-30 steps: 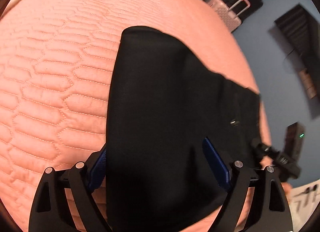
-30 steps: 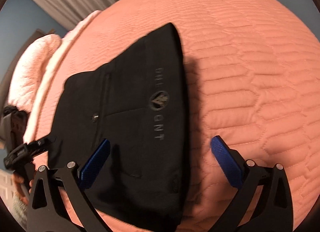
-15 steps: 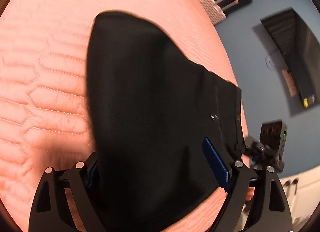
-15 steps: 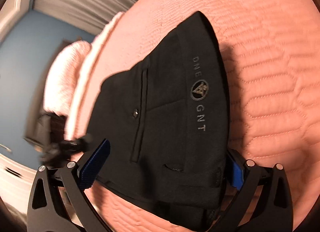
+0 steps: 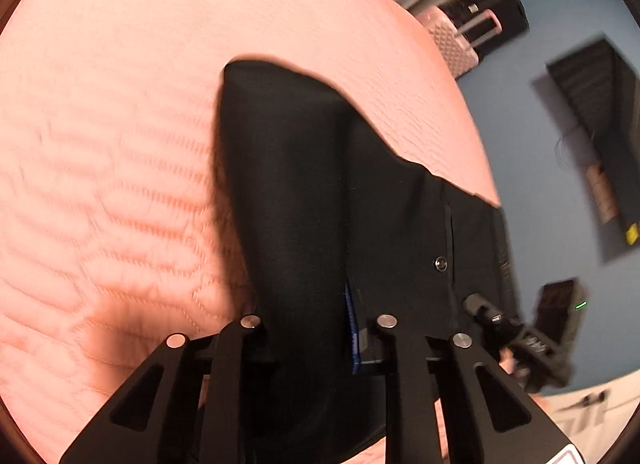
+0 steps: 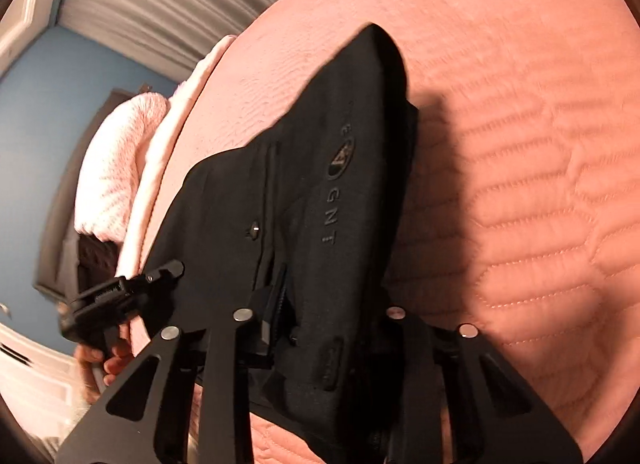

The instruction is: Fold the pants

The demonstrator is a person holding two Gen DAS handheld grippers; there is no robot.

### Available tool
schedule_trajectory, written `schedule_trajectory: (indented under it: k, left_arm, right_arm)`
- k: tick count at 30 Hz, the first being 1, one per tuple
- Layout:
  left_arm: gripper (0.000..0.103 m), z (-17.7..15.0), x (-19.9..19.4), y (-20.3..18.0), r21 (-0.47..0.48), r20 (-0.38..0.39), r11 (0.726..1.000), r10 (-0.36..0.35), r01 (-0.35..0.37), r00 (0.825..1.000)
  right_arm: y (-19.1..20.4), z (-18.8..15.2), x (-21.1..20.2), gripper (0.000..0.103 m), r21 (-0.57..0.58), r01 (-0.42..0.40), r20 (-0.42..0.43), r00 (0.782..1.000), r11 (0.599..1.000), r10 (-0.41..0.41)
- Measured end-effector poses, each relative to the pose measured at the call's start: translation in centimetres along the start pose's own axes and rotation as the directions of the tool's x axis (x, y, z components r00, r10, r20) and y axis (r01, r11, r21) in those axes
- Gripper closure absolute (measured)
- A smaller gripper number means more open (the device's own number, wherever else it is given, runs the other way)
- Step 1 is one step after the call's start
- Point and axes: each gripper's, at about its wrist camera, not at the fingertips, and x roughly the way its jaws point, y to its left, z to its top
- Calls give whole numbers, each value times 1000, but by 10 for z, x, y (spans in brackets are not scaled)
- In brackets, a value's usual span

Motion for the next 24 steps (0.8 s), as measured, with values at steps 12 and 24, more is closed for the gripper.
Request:
schedule_trajectory:
  k: [12,24]
  left_arm:
    - [91,96,-60,-49,142,160,988,-87,64,983]
    - [71,211,52,2,5,156,963,267,-271,951]
  right_arm:
    - [71,100,-47,79,-152,-34,146,988,988,57]
    - [7,213,114,65,-57,222,65,974,973,-218]
